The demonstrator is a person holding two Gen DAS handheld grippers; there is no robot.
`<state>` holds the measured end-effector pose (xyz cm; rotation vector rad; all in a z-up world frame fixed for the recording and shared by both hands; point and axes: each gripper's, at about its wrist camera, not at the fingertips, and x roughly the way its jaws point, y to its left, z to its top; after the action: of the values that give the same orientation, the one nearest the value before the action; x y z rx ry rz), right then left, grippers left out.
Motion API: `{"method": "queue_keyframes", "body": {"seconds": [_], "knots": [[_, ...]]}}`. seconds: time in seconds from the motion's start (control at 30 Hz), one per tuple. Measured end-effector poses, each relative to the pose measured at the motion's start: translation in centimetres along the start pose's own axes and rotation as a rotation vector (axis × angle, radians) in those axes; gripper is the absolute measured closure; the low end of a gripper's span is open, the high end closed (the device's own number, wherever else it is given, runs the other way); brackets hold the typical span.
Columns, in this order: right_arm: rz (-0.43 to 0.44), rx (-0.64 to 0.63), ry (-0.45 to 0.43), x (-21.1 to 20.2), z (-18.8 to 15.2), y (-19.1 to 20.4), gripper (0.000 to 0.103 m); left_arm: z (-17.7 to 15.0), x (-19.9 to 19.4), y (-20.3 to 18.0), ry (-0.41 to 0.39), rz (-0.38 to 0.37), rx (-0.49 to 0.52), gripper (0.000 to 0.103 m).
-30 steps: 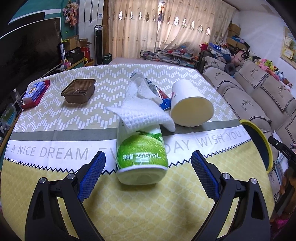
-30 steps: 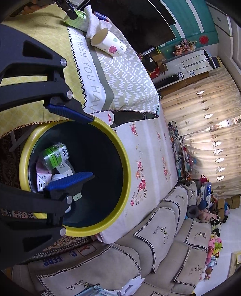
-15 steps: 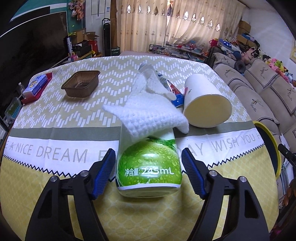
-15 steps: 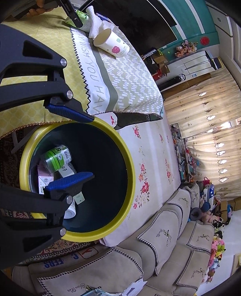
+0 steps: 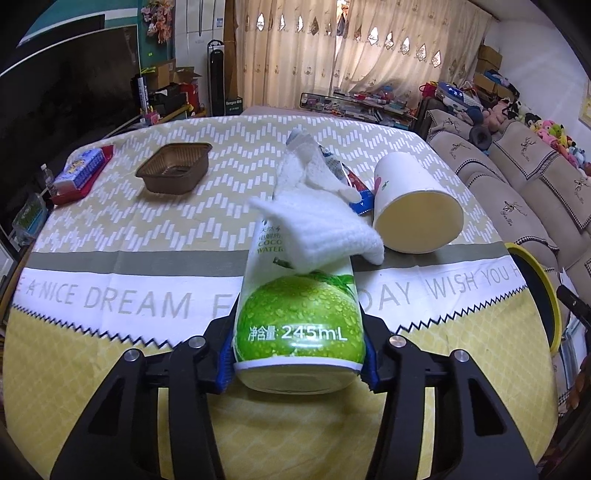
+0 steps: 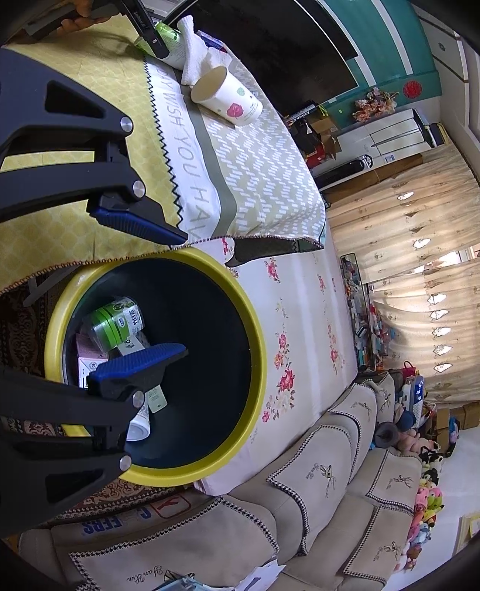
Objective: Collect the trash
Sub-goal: 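Grasp the green drink bottle with the left gripper and lift it, then drop the green bottle into the bin with the left gripper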
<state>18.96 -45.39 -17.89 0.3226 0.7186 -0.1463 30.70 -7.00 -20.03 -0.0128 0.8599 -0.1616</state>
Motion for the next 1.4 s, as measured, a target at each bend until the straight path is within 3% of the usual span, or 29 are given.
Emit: {"method": "queue_keyframes", "body": {"seconds": [0.53, 0.9, 1.4], "knots": [[0.045, -0.036, -0.063, -3.8, 0.0, 1.6, 0.05, -0.4, -12.2, 1.7, -0.209, 0.055, 0.055, 0.052], [0.049, -0.028, -0.074, -4.7, -0.1, 0.9, 0.05, -0.6, -11.3, 1.2, -0.179, 0.032, 0.052, 0.052], [0.045, -0.005, -0.08, -4.3, 0.1, -0.4, 0.05, 2.1, -13.5, -4.4, -0.259, -0.067, 0.139, 0.052]]}}
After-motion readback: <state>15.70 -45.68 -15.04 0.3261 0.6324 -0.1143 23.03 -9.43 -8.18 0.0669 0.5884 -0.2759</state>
